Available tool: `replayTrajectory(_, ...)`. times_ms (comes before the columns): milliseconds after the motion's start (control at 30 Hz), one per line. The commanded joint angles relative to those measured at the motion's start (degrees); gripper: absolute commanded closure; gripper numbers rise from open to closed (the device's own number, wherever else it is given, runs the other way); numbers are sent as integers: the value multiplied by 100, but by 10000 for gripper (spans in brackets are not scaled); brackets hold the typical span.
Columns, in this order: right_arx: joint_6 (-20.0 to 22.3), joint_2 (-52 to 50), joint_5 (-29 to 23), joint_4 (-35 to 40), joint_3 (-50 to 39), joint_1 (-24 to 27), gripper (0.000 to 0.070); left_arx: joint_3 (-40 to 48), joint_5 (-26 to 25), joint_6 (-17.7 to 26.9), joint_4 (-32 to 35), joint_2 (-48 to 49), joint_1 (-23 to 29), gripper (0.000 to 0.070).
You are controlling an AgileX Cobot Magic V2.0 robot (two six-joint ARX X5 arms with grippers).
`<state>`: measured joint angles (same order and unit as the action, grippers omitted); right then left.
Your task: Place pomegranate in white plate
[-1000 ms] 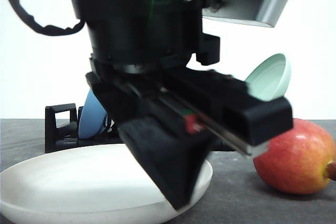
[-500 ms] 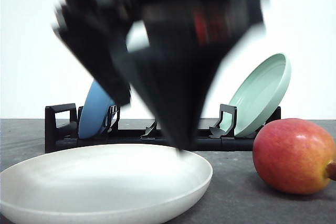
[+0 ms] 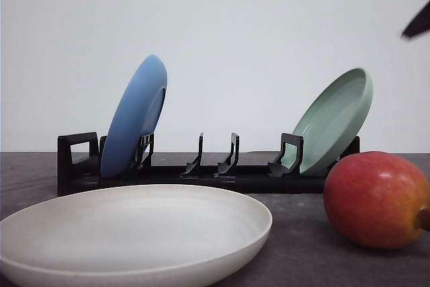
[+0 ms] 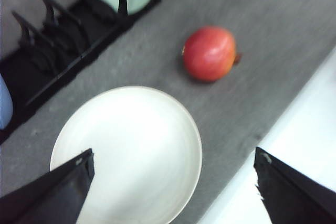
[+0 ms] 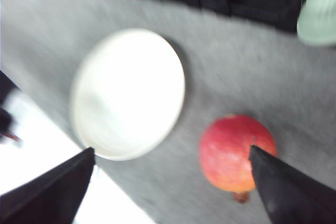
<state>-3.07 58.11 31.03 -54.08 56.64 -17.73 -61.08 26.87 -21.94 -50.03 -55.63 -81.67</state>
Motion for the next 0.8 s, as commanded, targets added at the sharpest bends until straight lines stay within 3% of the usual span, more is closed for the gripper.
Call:
replayTrajectory(0, 248, 348, -160, 6, 68, -121, 38, 95, 35, -58, 24, 213, -119, 115)
replayTrajectory(200, 527, 1333, -1015, 26, 68, -468, 4, 820, 35, -519, 34, 1378, -127, 115)
replayTrajectory(433, 575, 2257, -1479, 197, 68, -730, 0, 1535, 238, -1186, 10, 2665, -127, 115)
replayTrajectory(767, 561, 3387, -1656, 223, 68, -1051, 0, 1593, 256, -1195, -40, 3404, -127, 115)
